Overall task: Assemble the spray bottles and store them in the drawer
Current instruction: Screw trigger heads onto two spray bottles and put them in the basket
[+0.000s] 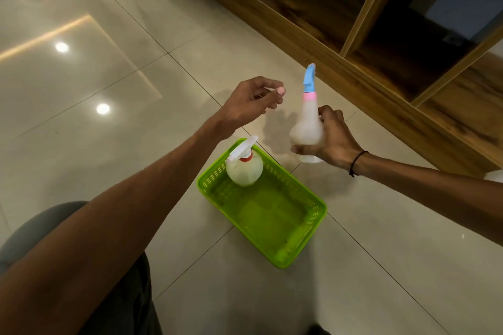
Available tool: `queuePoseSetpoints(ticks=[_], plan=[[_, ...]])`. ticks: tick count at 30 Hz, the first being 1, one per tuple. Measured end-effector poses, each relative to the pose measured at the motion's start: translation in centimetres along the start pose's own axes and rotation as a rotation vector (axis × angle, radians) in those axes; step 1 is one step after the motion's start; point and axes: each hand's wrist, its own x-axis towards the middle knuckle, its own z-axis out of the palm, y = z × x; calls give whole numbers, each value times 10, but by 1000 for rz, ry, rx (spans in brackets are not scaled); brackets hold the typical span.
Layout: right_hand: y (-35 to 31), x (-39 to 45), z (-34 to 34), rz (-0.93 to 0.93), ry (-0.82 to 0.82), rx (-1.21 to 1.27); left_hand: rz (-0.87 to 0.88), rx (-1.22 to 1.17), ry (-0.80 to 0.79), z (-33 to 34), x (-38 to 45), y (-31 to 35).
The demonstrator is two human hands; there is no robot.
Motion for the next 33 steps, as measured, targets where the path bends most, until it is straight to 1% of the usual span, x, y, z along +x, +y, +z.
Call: queuePoseSetpoints(ticks=[5, 10, 13, 18, 22, 26, 33], plan=[[-19, -30, 2, -140, 46, 7, 104, 3, -165, -4, -16, 28], [-32, -59, 12, -316, 43, -49, 134, 42, -235, -9, -34, 46], [-39, -72, 19, -361, 19, -71, 147, 62, -285, -13, -44, 47], [-43, -94, 33, -386, 15, -84, 157, 140, -308, -4, -54, 47], [-45, -107, 46, -343, -27, -106, 122, 177, -401, -7, -60, 42], [-46, -109, 57, -352, -87, -138, 105, 206, -476, -10, -66, 36], [-45, -111, 71, -388, -136, -137, 66, 283, -506, -14, -70, 24]])
